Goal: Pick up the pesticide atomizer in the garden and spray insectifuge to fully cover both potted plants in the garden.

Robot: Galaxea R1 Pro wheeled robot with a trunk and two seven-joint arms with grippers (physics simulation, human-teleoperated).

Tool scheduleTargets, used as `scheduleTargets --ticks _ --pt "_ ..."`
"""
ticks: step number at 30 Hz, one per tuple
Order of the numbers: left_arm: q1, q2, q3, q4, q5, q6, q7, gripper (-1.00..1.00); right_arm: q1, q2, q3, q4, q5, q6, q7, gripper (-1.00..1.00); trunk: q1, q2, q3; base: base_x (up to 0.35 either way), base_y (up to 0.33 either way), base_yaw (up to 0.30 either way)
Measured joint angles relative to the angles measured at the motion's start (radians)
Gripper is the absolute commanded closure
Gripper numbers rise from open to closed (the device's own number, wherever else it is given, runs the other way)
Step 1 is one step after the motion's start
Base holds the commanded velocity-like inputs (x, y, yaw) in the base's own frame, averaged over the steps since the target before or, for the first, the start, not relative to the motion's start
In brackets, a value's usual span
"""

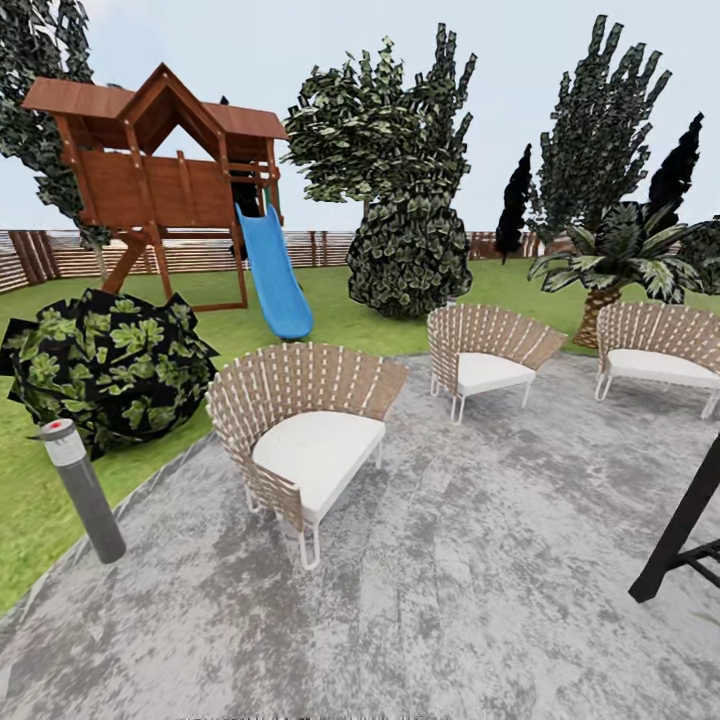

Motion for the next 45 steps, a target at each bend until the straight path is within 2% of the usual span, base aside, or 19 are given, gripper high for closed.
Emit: scheduleTargets --ticks 11,23,45 --pt "0.0 0.0 0.0 0.0 0.0 0.0 0.0 -1.0 0.0 0.0 0.0 0.002 0.0 0.0 -0.001 -1.0 0.0 0.0 0.0 -0.278 0.208 -0.3" --pt "0.0 -0.001 -0.001 0.0 -0.003 0.0 0.0 -1.0 0.0 0.0 0.0 0.003 0.0 0.001 -0.001 -1.0 0.0 0.0 0.0 -0.113 0.268 -0.3" --pt "0.0 -0.001 0.0 -0.001 -0.001 0.0 0.0 -1.0 0.0 0.001 0.0 0.003 0.001 0.001 -0.001 -1.0 0.0 0.0 0.0 -0.004 0.013 -0.3"
